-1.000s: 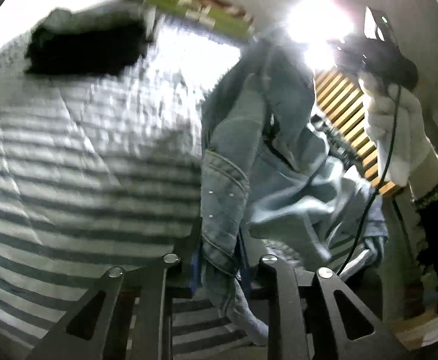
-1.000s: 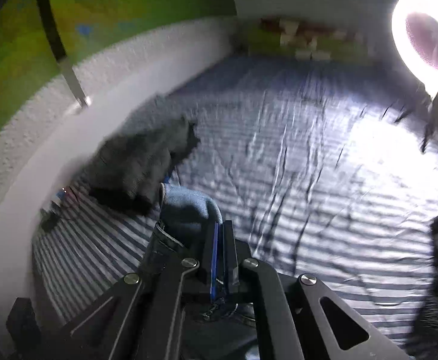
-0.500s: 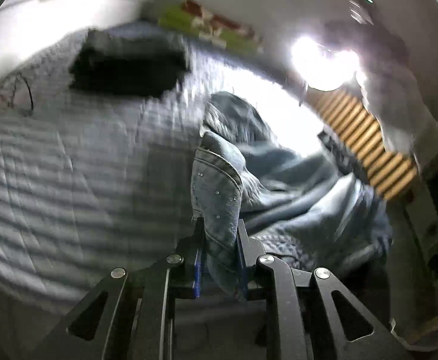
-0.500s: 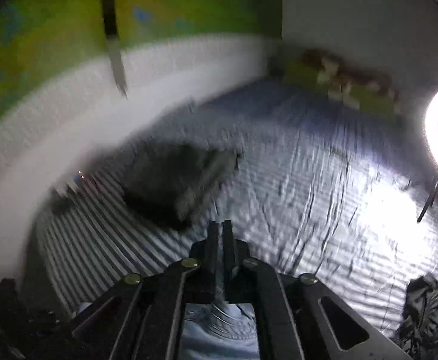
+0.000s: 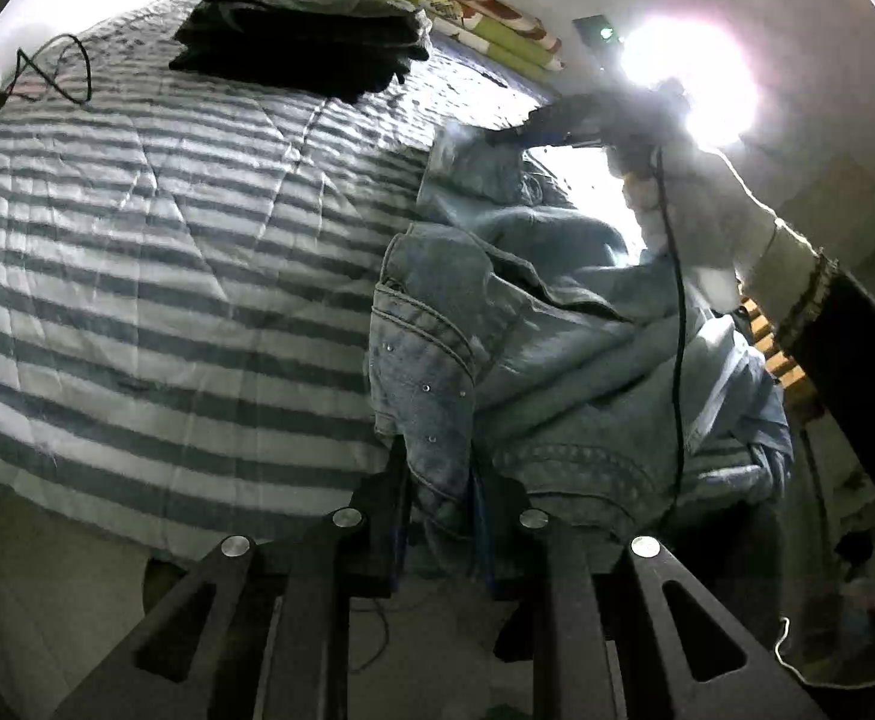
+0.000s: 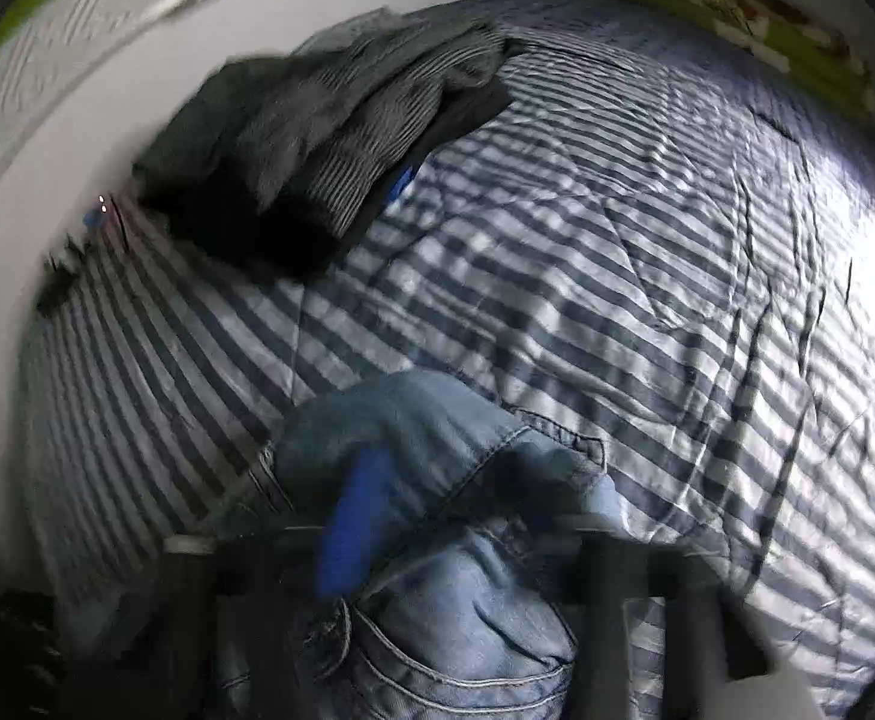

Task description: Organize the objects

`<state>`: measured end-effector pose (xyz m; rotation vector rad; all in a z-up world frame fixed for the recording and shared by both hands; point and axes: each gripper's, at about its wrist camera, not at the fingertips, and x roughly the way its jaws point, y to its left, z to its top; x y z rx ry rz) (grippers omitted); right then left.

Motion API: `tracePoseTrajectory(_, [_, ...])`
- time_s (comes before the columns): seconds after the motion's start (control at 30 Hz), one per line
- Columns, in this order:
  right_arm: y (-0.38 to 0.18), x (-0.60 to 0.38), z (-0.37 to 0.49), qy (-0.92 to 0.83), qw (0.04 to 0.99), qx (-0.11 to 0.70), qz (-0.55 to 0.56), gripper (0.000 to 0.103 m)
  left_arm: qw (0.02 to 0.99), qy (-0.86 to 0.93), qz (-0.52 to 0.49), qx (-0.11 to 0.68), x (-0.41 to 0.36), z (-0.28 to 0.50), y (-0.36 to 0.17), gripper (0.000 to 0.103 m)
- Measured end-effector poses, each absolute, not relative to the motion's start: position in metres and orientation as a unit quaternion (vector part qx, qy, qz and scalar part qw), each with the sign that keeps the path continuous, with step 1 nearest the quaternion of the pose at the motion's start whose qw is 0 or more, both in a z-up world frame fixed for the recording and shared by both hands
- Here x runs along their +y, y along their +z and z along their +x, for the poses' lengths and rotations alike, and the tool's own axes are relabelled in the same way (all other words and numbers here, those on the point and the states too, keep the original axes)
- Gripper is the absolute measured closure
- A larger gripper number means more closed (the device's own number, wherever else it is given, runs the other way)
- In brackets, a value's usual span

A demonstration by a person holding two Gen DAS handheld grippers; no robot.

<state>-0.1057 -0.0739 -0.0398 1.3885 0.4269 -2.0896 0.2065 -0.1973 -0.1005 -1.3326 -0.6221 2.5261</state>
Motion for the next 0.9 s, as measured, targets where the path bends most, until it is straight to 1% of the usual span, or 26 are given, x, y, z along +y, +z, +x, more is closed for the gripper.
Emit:
tracePoseTrajectory(0.07, [-0.029,-0.070,-0.096,-0.793,0.292,0.179,0.504,0.092,0.099,0.867,-0.446,-0.198,-0.192,0.206,-0.089,0.084])
tracePoseTrajectory(0.13, [-0.007,-0.054,-0.086,-0.808,0.295,0.170,0.480,0.093,0.090,0.878,-0.435,-0.176,-0.183,0.206,-0.076,0.084])
tracePoseTrajectory(0.23, [0.038,-0.004,-0.070,-0.837,0.293,0.129,0.443,0.093,0.087,0.894,-0.419,-0.134,-0.160,0.211,-0.057,0.085])
tracePoseTrajectory(0.33, [0.074,0.070,-0.043,-0.861,0.286,0.084,0.412,0.093,0.111,0.900,-0.410,-0.095,-0.120,0.213,-0.044,0.085])
tracePoseTrajectory(0.37, [0.081,0.100,-0.033,-0.869,0.274,0.070,0.407,0.093,0.123,0.900,-0.410,-0.084,-0.109,0.213,-0.042,0.084])
tracePoseTrajectory(0.4, [0.082,0.124,-0.026,-0.874,0.264,0.053,0.405,0.093,0.145,0.897,-0.412,-0.069,-0.090,0.214,-0.040,0.076])
tracePoseTrajectory(0.43, [0.078,0.159,-0.017,-0.879,0.249,0.025,0.407,0.093,0.166,0.893,-0.415,-0.058,-0.074,0.215,-0.039,0.071])
tracePoseTrajectory(0.47, [0.072,0.179,-0.011,-0.881,0.238,0.009,0.410,0.093,0.189,0.887,-0.418,-0.051,-0.058,0.216,-0.038,0.060])
tracePoseTrajectory(0.5, [0.064,0.201,-0.005,-0.881,0.224,-0.004,0.416,0.093,0.213,0.880,-0.421,-0.042,-0.041,0.219,-0.036,0.054])
tracePoseTrajectory(0.57, [0.038,0.238,0.006,-0.878,0.192,-0.016,0.438,0.093,0.243,0.869,-0.430,-0.020,-0.012,0.226,-0.034,0.052])
tracePoseTrajectory(0.63, [0.016,0.261,0.015,-0.873,0.173,-0.024,0.456,0.093,0.251,0.866,-0.432,-0.012,-0.001,0.232,-0.031,0.047])
tracePoseTrajectory(0.67, [0.006,0.270,0.021,-0.871,0.169,-0.028,0.460,0.093,0.251,0.866,-0.431,-0.016,0.000,0.237,-0.027,0.043])
tracePoseTrajectory(0.73, [-0.004,0.277,0.028,-0.873,0.166,-0.027,0.458,0.093,0.248,0.868,-0.429,-0.038,-0.008,0.241,-0.016,0.043])
tracePoseTrajectory(0.83, [-0.009,0.283,0.032,-0.875,0.171,-0.031,0.451,0.093,0.205,0.884,-0.415,-0.069,-0.036,0.236,0.005,0.042])
tracePoseTrajectory(0.9, [-0.011,0.283,0.030,-0.877,0.178,-0.037,0.446,0.093,0.165,0.895,-0.408,-0.074,-0.051,0.224,0.018,0.042])
